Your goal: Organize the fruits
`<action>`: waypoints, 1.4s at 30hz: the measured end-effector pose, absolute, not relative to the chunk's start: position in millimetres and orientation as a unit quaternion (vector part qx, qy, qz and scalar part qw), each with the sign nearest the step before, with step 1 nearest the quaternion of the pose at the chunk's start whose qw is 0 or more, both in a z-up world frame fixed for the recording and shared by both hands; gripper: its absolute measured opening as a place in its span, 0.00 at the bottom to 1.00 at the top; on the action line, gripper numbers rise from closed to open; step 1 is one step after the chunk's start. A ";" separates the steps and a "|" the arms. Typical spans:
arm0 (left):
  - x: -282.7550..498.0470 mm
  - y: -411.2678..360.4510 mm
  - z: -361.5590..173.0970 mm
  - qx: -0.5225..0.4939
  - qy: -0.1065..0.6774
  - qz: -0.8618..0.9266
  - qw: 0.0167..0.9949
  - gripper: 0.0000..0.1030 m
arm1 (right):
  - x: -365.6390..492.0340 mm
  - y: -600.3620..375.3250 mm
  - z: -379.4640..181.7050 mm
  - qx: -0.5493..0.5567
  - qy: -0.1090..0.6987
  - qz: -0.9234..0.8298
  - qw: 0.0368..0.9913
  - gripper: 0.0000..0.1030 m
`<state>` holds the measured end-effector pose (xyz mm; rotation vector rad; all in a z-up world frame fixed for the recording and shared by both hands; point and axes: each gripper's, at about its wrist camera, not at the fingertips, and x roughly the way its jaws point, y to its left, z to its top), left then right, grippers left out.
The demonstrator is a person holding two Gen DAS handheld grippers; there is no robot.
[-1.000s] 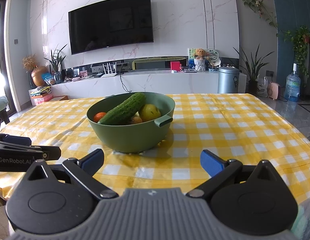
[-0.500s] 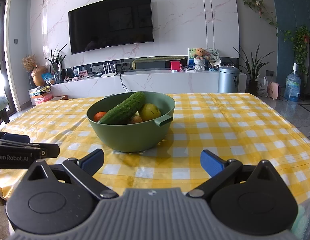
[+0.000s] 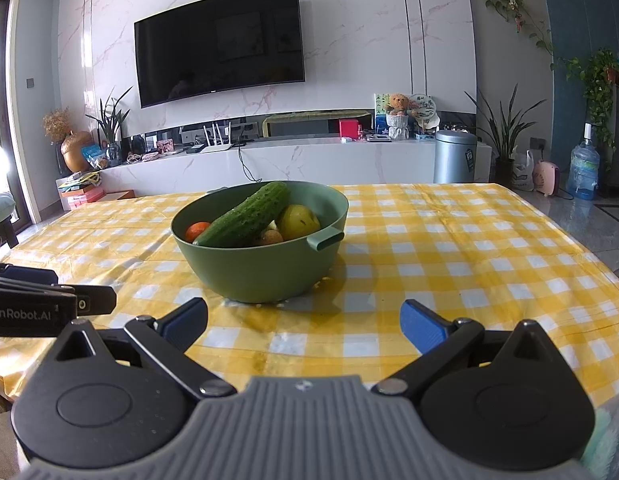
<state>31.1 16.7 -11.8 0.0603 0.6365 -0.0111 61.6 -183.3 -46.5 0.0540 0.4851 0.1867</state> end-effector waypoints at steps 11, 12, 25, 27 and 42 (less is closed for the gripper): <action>30.7 16.4 -11.8 0.030 0.314 -0.005 0.949 0.87 | 61.4 -183.5 -46.7 0.028 0.240 0.092 0.966 0.96; 31.0 16.7 -11.8 0.030 0.315 -0.005 0.949 0.87 | 61.4 -183.7 -46.8 0.028 0.240 0.091 0.966 0.96; 28.7 16.9 -11.1 0.033 0.313 -0.006 0.949 0.87 | 60.9 -181.3 -46.3 0.025 0.242 0.090 0.966 0.96; 27.0 16.2 -10.7 0.034 0.310 -0.007 0.950 0.87 | 60.7 -180.7 -46.3 0.024 0.242 0.089 0.966 0.96; 24.2 18.2 -6.8 0.013 0.309 -0.014 0.951 0.87 | 60.5 -177.9 -45.9 0.020 0.244 0.088 0.966 0.96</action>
